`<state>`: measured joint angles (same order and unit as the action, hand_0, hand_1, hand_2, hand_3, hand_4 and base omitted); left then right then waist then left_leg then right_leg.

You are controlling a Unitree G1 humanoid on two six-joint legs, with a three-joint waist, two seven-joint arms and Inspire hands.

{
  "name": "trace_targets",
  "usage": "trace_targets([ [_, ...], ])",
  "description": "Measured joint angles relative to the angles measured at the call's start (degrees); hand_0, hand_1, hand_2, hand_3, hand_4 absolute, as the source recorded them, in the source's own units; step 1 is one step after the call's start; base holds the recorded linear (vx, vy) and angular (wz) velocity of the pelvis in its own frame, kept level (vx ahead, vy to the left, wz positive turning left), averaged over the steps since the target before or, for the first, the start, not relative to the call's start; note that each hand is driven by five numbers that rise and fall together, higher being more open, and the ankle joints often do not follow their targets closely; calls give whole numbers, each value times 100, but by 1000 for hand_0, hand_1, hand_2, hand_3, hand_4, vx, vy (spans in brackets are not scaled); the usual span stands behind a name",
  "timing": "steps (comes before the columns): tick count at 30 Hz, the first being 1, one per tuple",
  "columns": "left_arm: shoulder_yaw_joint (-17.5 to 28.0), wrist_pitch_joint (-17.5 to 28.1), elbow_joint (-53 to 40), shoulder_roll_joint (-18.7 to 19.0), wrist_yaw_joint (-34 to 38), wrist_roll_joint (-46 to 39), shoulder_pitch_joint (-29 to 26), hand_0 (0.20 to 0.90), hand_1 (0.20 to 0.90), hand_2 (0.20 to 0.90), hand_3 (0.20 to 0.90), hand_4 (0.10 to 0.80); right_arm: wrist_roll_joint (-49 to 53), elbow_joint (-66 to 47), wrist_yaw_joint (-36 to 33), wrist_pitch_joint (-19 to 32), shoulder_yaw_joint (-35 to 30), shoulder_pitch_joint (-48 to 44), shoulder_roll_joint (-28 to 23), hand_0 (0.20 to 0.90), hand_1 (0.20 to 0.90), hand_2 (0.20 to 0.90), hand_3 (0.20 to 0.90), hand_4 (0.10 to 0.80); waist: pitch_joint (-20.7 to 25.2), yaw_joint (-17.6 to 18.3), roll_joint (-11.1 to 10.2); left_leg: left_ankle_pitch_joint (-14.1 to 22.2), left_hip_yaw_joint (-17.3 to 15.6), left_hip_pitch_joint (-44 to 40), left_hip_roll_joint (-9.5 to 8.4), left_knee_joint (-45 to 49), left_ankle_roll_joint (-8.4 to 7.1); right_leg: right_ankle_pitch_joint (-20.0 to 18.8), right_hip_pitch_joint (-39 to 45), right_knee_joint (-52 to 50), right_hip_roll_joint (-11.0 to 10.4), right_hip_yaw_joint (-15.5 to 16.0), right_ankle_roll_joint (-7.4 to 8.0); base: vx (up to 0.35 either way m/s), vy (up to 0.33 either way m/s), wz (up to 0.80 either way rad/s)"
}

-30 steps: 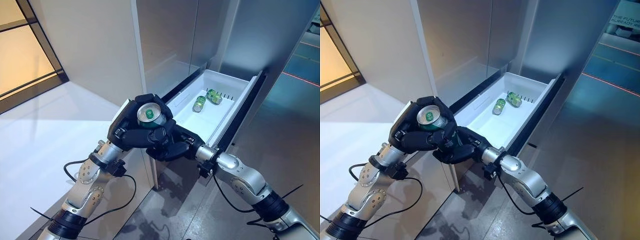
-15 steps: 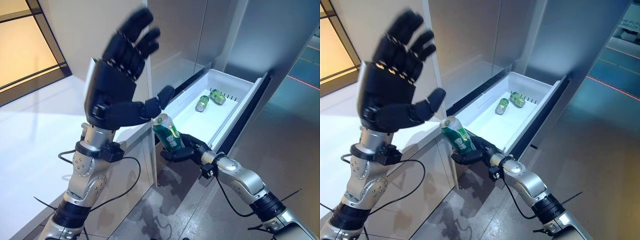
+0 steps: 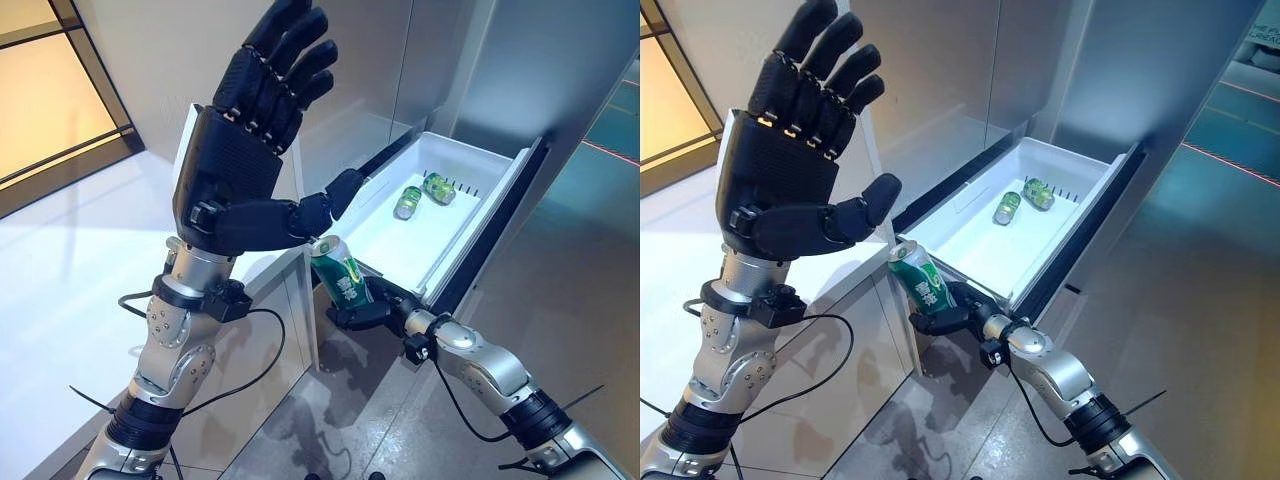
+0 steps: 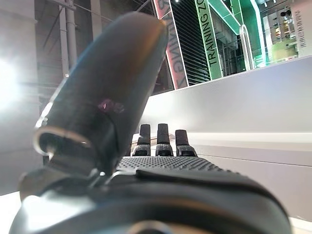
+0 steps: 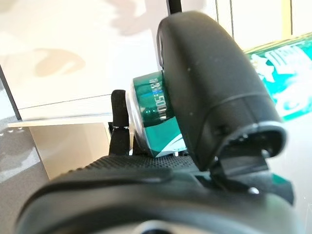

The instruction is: Put drinks into fridge and close the fridge

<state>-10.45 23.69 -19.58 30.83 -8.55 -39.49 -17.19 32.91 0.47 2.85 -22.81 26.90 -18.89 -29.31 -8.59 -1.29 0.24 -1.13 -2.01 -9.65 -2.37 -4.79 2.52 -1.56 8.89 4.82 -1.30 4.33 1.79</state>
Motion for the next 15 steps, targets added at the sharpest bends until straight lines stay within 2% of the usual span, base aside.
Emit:
trace_targets([
  [5, 1, -89, 57, 0, 50, 38, 7, 900, 900, 900, 900, 800, -33, -91, -330, 168, -155, -2, -41, 300, 300, 300, 200, 100, -1, -5, 1, 0, 0, 1, 0, 0, 0, 0, 1, 0, 0, 0, 0, 0, 0, 0],
  [10, 49, -123, 85, -3, 101, 240, 110, 900, 900, 900, 900, 800, -390, -250, -634, 485, -717, -5, -105, 300, 300, 300, 200, 100, -11, -17, 19, 0, 13, 8, -3, 0, 0, 2, 1, 0, -2, 9, 3, 6, 2, 0],
  [15, 155, -546, 325, -148, 178, 203, 395, 900, 900, 900, 900, 800, -601, -325, -1007, 824, -1384, -77, -382, 300, 300, 300, 200, 100, -28, -27, 47, -4, 57, 21, -3, 0, -4, 6, 8, -1, -1, 35, 6, 24, 3, 4],
])
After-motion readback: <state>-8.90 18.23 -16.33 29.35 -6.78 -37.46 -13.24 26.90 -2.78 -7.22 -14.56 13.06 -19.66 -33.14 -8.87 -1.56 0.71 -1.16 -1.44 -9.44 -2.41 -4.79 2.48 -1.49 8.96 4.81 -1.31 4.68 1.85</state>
